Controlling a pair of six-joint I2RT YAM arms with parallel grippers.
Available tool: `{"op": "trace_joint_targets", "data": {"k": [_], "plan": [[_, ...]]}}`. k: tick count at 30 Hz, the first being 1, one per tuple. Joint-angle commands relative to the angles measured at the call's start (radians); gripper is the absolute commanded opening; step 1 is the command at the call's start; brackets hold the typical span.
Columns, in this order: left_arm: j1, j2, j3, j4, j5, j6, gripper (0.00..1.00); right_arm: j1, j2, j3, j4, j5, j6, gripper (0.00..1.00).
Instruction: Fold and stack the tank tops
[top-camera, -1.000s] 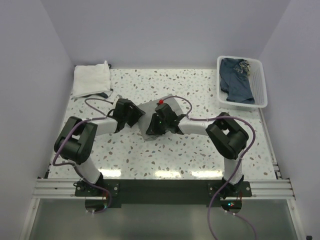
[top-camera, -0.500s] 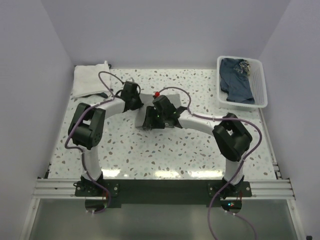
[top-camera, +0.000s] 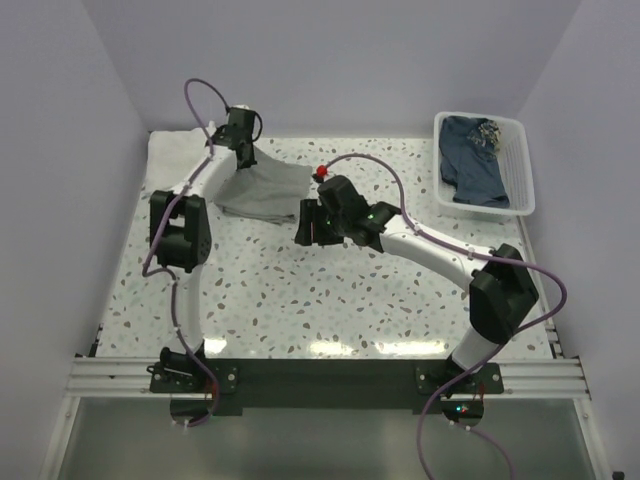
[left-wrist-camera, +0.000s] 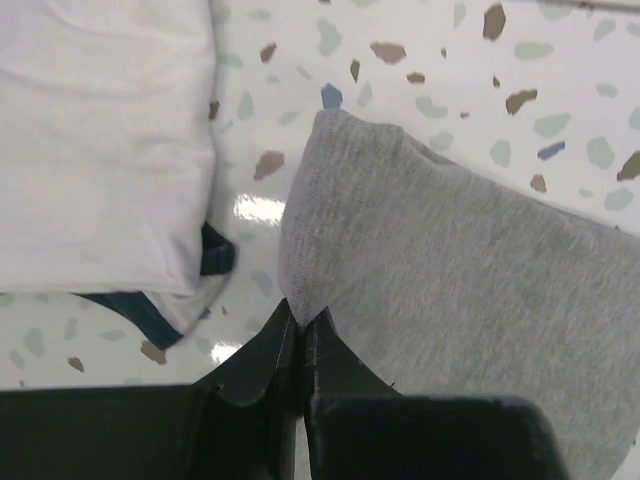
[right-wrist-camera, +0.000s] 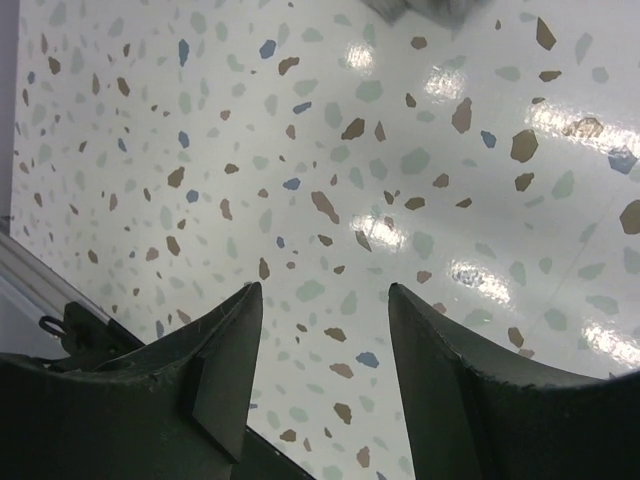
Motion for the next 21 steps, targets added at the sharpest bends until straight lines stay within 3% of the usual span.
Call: {"op": "trace_joint_targets", "data": {"k": [1,5,8,21], "plan": [[0.007,0.051,0.199,-0.108,-0.111,0.112,0.00,-0.002,-0.012,0.049,-0.052,0.015,-0.052,0.57],[0.009,0.131,0.418,-0.169,-0.180,0.171,0.00,-0.002,-0.010,0.055,-0.054,0.012,-0.065,0.56],[0.018,0.164,0.486,-0.169,-0.197,0.201,0.00,-0.002,-0.012,0.055,-0.052,0.007,-0.075,0.56],[0.072,0.160,0.548,-0.070,-0.229,0.265,0.00,-0.002,0.009,0.057,-0.051,-0.020,-0.087,0.55]]}}
